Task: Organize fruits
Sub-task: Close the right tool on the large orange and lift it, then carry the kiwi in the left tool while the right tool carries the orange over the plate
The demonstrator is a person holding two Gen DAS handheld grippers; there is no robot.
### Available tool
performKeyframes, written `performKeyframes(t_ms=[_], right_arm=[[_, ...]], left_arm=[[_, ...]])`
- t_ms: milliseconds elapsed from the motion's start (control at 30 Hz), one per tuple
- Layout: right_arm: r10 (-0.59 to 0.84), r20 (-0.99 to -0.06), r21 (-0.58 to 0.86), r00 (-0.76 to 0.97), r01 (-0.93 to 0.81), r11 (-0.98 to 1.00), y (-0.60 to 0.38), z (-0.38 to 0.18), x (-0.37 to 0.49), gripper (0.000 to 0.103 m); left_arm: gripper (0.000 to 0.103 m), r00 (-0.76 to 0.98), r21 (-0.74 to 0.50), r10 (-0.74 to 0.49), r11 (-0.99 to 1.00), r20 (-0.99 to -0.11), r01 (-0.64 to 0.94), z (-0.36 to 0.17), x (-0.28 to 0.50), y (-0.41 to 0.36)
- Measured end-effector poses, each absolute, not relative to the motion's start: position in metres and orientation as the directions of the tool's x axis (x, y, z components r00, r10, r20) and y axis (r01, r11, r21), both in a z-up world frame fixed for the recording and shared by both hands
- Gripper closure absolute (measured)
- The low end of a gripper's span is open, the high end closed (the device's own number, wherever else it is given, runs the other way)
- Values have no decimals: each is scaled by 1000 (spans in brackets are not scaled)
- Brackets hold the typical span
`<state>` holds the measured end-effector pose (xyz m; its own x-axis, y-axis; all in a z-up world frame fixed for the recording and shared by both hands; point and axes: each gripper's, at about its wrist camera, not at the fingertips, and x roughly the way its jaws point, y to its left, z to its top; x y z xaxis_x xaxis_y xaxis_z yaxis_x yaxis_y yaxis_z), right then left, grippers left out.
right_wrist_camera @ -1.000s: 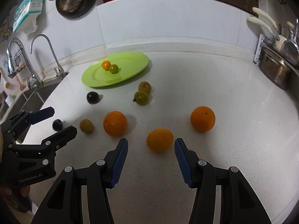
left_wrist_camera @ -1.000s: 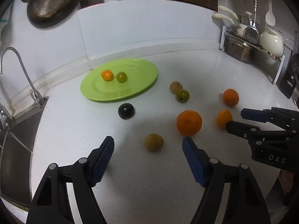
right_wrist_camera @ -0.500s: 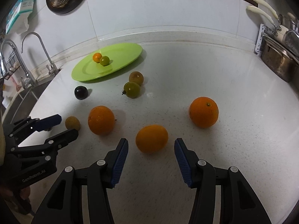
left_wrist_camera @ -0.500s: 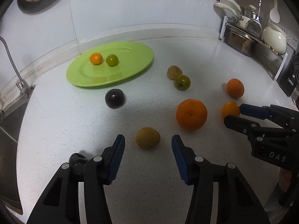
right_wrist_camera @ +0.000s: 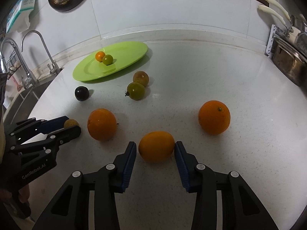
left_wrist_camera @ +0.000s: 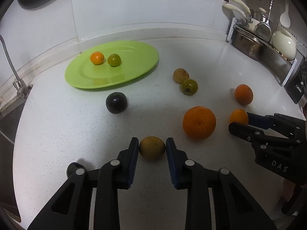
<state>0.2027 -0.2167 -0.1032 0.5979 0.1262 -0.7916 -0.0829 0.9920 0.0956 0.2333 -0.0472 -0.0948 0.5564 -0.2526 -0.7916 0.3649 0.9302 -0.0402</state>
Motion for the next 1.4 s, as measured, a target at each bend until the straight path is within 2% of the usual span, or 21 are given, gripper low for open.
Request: performKeyframes(t_ms=[400,900,1400], right_arm=[[150,-767,104,625,-109,989,-210,-89,196,64],[236,-669,122,705,-210,970,-183,-38,189,64],[308,-572,111,760,-300,947,-152,6,221,64]], left_arm=[[74,585,-53,-280,926,-761,374,-77,222,-42],[74,687,-28,-288,931,-667,364,-24,204,-21],[74,763,-12,-279,942,-584,335,13,227,7]])
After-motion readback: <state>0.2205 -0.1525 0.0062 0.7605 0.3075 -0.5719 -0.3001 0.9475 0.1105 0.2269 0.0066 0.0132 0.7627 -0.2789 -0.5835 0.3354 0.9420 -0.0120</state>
